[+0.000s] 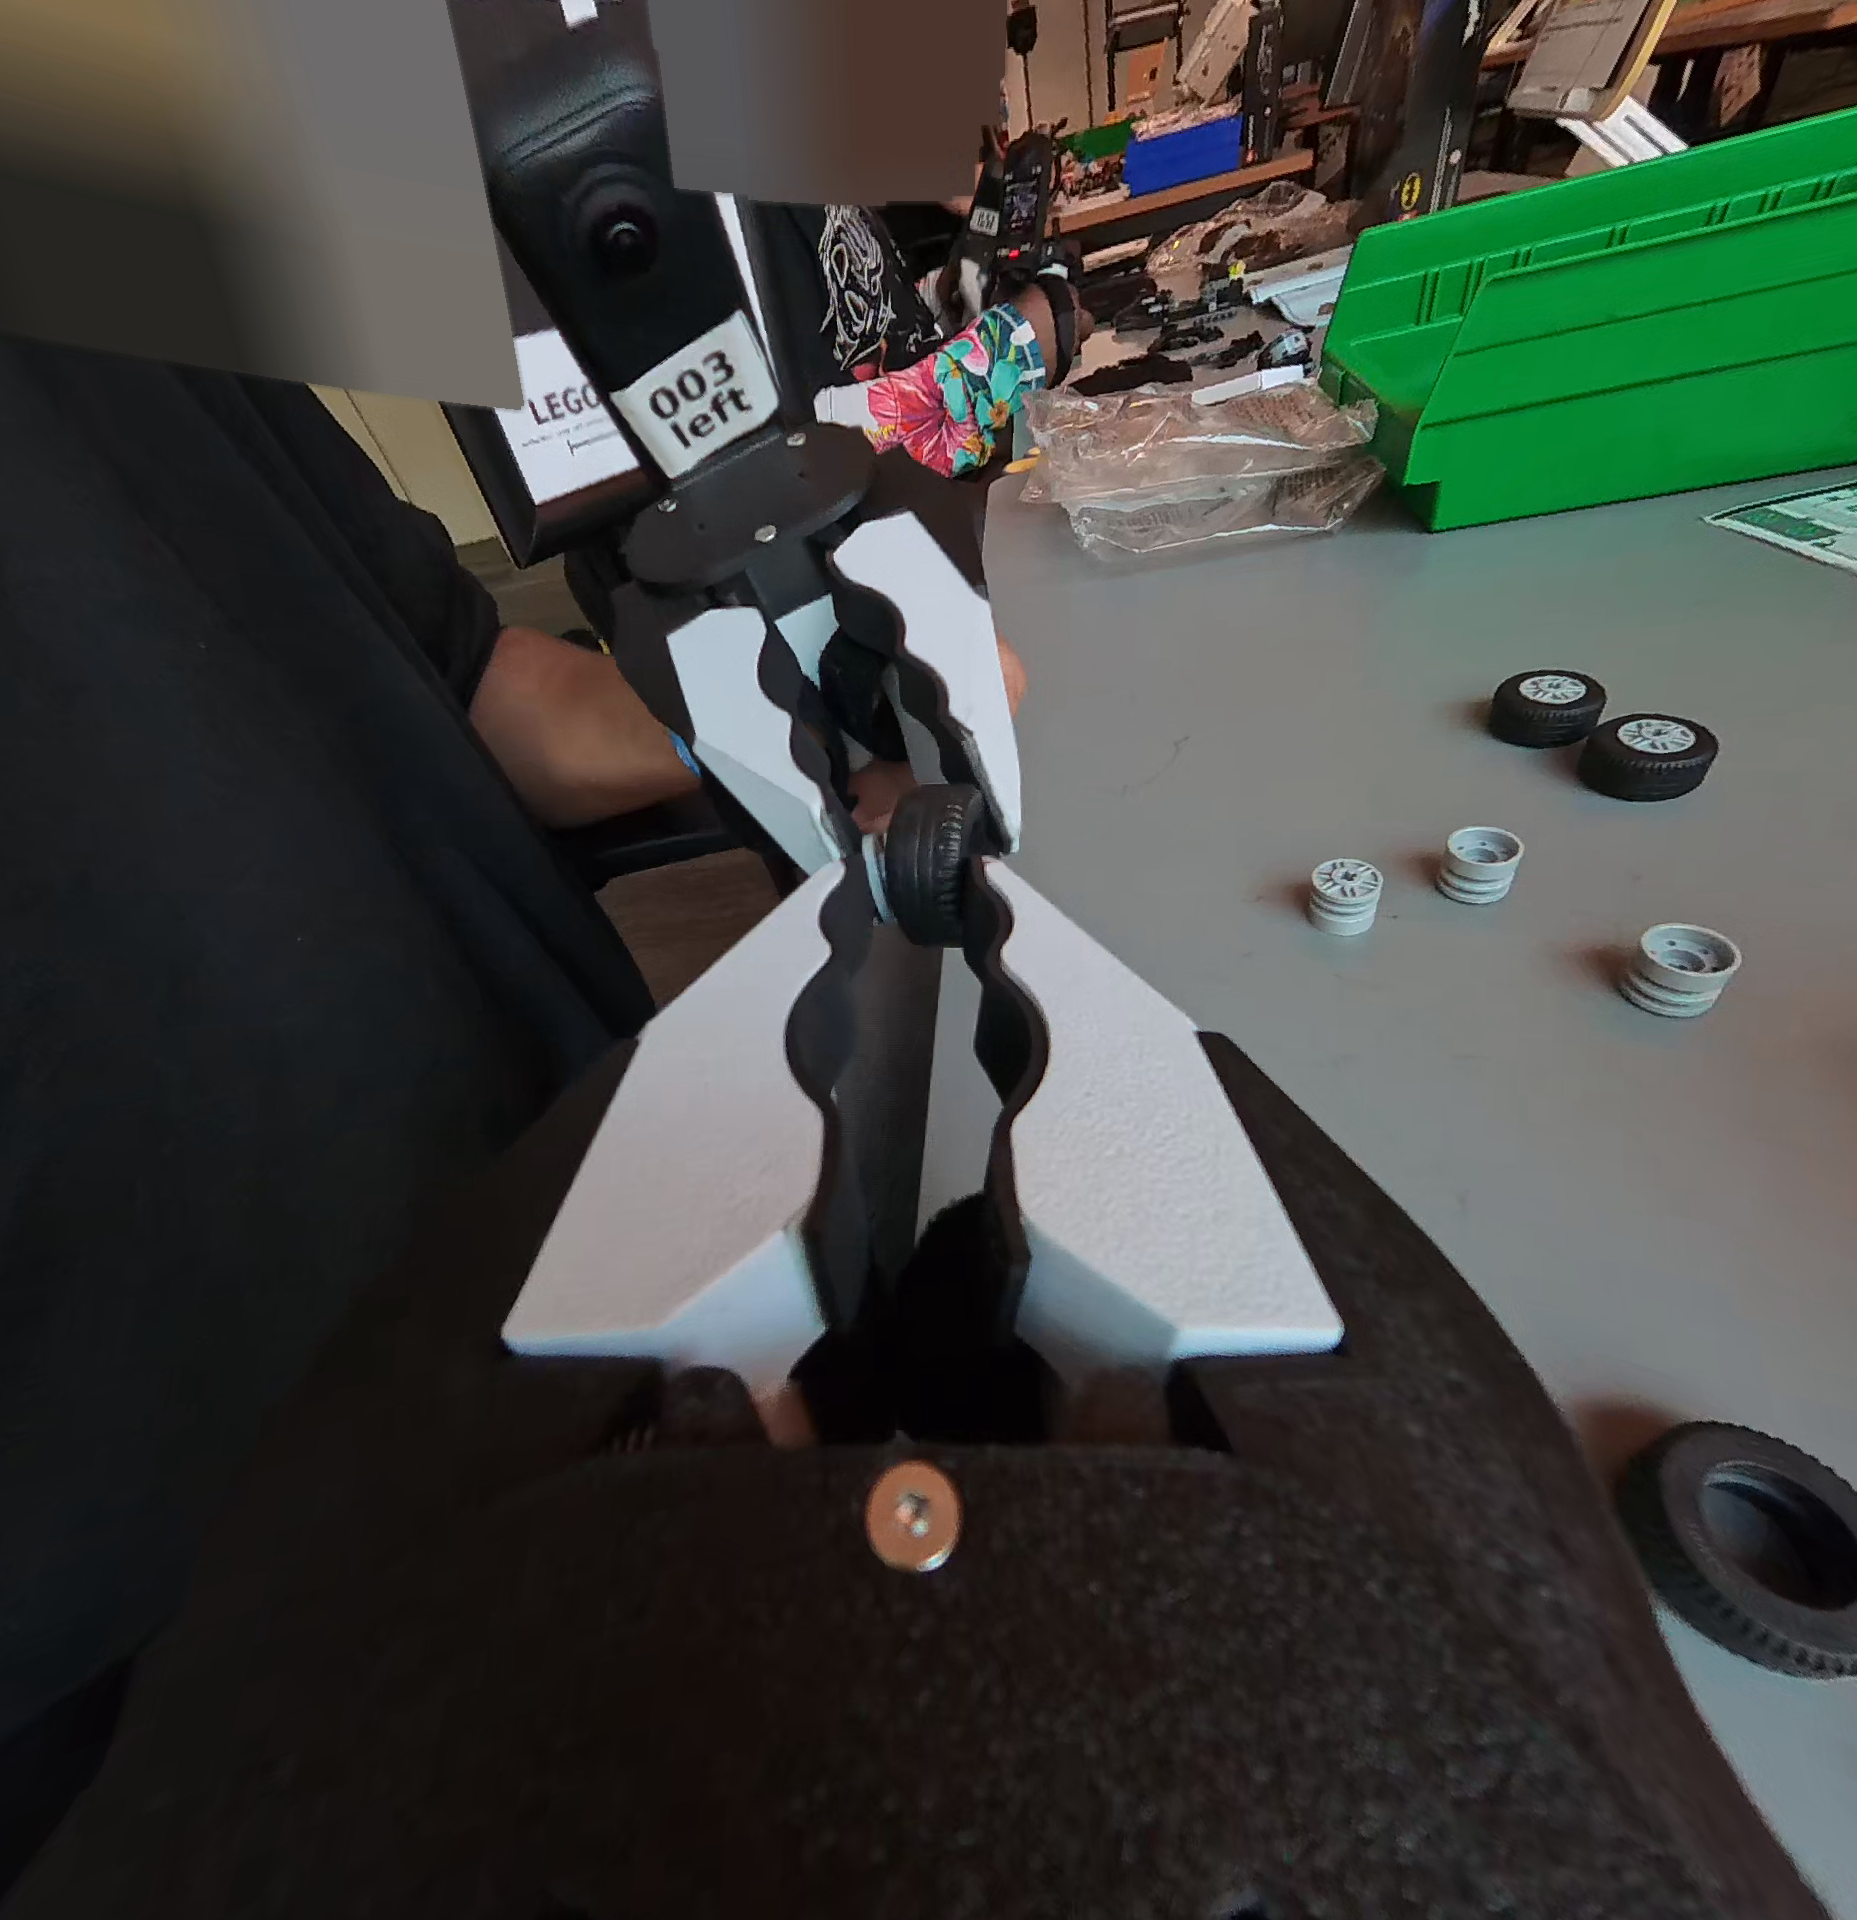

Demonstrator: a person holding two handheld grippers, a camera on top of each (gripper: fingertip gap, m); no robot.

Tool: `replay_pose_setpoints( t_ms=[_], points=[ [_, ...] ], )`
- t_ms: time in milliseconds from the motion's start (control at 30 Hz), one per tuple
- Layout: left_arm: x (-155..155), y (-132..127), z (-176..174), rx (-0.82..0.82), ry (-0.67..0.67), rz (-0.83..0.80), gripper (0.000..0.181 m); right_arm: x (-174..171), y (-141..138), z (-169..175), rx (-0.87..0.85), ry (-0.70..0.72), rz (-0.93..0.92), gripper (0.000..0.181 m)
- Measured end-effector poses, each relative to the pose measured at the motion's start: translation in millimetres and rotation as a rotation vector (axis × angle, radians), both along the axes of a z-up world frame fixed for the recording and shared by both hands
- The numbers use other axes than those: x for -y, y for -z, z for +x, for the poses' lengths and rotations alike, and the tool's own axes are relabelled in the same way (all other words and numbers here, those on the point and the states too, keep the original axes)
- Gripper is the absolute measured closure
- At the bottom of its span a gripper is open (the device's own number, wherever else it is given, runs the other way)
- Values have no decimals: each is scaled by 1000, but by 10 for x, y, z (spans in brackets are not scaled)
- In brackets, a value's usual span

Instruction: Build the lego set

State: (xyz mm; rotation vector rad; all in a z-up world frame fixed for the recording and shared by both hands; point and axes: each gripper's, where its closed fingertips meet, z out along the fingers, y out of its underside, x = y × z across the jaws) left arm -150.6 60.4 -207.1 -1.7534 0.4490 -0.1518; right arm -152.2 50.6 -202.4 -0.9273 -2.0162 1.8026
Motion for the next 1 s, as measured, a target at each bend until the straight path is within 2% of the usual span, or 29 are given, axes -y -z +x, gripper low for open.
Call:
replay_pose_setpoints(
  t_ms=[167, 433, 567, 600, 667, 767, 833, 867, 933, 1000],
  points=[
    [-41, -7, -55, 0, -65, 12, 158, -54, 3, -59, 1, 51, -2, 165],
    [-138, 114, -243, -101, -241, -21, 158, -177, 121, -221, -1, 224, 116, 166],
    [-151, 136, -276, -127, -265, -20, 157, -189, 144, -247, -13, 254, 154, 165],
    [-144, 102, -257, -132, -244, 6, 156, -172, 102, -225, -17, 227, 121, 165],
    [-102, 50, -138, -178, -137, 51, 155, -110, 77, -89, 73, 79, 52, 164],
    [-42, 115, -11, -169, -14, 9, 153, -28, 170, 18, 122, -19, 116, 164],
    [-6, 138, 44, -104, 38, -10, 135, 52, 192, 116, 146, -93, 135, 164],
    [3, 116, 54, -78, 47, -9, 132, 71, 166, 134, 134, -101, 136, 164],
    [26, 88, 97, -105, 71, -9, 146, 68, 132, 128, 124, -82, 162, 164],
    [22, 106, 109, -211, 54, -8, 153, 35, 153, 105, 120, -45, 236, 164]
  ],
)
